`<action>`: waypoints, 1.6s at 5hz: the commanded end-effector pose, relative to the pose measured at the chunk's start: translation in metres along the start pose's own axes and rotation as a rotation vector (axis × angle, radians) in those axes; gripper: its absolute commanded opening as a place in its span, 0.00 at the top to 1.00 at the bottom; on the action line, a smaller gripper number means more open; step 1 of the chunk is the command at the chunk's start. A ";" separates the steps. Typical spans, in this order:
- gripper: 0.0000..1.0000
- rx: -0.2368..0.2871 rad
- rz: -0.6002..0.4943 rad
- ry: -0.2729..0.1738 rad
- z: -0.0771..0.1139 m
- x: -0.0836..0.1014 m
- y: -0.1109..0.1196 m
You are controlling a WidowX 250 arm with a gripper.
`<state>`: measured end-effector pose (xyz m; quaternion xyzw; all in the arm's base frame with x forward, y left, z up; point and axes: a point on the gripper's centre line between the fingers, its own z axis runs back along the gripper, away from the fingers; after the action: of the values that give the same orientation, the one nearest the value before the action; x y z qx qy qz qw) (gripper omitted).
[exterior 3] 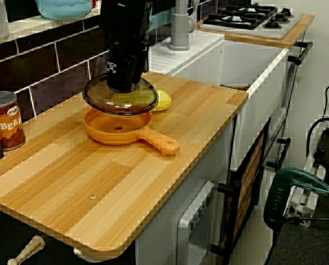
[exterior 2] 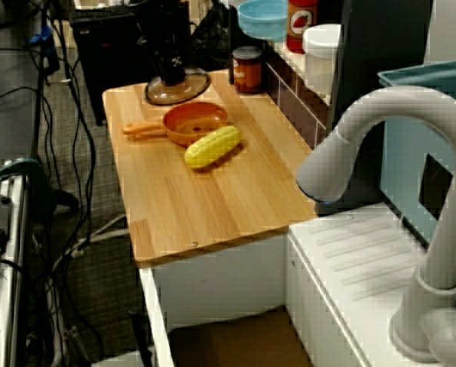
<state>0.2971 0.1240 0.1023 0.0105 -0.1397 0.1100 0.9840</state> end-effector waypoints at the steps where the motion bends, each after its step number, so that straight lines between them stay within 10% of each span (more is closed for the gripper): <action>1: 1.00 0.029 -0.029 -0.019 0.000 0.004 -0.012; 8: 1.00 0.049 -0.055 0.071 -0.031 0.014 -0.010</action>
<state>0.3194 0.1148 0.0634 0.0272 -0.0801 0.0883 0.9925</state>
